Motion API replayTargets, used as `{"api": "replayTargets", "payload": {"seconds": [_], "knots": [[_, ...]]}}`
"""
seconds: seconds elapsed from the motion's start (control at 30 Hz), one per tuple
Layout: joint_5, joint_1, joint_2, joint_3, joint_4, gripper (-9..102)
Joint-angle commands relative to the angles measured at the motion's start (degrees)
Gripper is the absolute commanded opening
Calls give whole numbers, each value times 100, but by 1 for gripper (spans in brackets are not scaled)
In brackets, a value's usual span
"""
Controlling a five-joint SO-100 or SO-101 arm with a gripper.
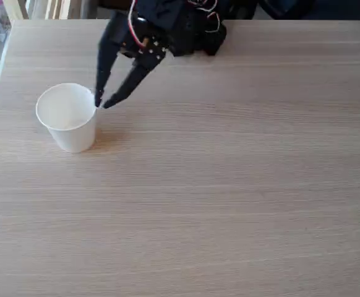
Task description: Grasp a block and put it in the bin.
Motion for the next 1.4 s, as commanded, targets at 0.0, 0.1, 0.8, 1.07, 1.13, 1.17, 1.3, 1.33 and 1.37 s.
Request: {"api": "replayTargets", "payload": {"seconds": [0.0, 0.1, 0.8, 1.07, 1.13, 1.17, 1.3, 1.33, 1.37], "knots": [[589, -835, 562, 105, 246, 0], [1151, -1608, 1090, 431, 879, 0], [2443, -3278, 4623, 2584, 6372, 0], [2874, -3604, 4676, 2602, 6486, 0], [2883, -3621, 4676, 2602, 6478, 0], [2892, -3621, 4676, 2602, 6478, 0], [2892, -3647, 4676, 2602, 6478, 0], [2892, -3665, 4676, 2602, 6478, 0], [2892, -3674, 4676, 2602, 6478, 0]]}}
